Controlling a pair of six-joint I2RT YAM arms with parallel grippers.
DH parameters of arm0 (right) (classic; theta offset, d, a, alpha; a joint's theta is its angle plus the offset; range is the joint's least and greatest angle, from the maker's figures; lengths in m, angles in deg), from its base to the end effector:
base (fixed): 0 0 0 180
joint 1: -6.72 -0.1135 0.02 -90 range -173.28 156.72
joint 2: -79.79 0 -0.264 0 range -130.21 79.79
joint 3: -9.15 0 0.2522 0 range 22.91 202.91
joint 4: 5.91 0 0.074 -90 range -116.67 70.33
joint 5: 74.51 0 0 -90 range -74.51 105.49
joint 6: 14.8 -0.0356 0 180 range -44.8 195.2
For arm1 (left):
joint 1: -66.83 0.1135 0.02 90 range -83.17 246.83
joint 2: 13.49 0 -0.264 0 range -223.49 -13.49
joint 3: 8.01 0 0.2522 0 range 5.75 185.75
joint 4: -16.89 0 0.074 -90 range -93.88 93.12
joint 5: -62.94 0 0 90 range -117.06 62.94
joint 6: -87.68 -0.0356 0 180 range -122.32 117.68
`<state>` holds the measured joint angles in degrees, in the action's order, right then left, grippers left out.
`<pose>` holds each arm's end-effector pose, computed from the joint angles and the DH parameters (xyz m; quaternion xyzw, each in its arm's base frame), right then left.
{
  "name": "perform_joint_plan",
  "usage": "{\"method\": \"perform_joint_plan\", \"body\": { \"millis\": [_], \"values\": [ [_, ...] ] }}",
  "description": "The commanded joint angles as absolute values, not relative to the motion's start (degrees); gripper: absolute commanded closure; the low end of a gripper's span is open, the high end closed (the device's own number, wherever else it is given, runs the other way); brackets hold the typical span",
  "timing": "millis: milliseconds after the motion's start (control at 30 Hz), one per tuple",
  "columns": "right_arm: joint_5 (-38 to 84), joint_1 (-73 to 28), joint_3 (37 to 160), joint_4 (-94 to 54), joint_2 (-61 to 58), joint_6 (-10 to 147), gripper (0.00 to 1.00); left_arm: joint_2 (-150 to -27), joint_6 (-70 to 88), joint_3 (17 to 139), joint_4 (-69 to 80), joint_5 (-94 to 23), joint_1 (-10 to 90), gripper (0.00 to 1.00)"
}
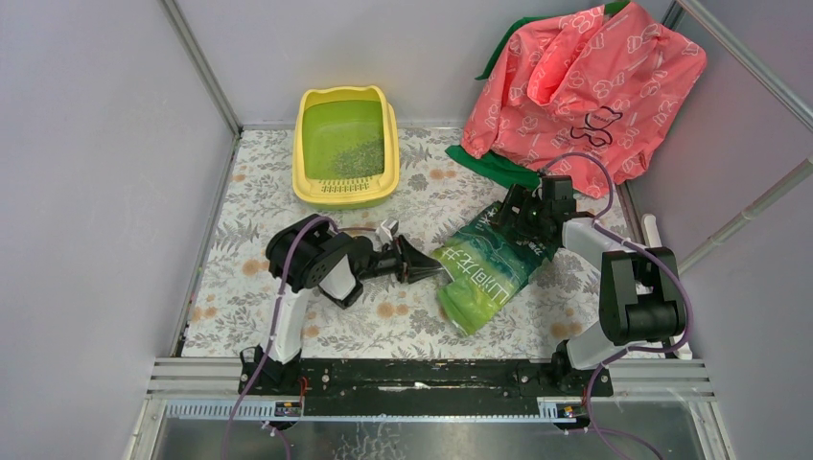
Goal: Fill the litter box with clean litter
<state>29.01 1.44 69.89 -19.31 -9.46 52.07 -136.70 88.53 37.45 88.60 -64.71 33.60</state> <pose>0.3169 0.0376 0.1845 0.0933 0.9033 0.2035 0.3659 0.2555 -0.1934 0.0772 -0.1500 0.7205 -0.6717 0.0850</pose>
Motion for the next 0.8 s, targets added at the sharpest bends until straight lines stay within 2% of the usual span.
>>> {"method": "perform_joint_plan", "body": {
  "millis": [0, 767],
  "values": [
    [32.1, -0.1, 68.5, -22.5, -11.8, 51.5, 0.02, -133.2, 87.0, 32.9, 95.3, -67.5, 35.4, 1.0],
    [31.8, -0.1, 68.1, -22.8, -11.1, 51.5, 0.02, -127.2, 81.5, 14.9, 95.6, -69.7, 44.1, 1.0]
  ]
}}
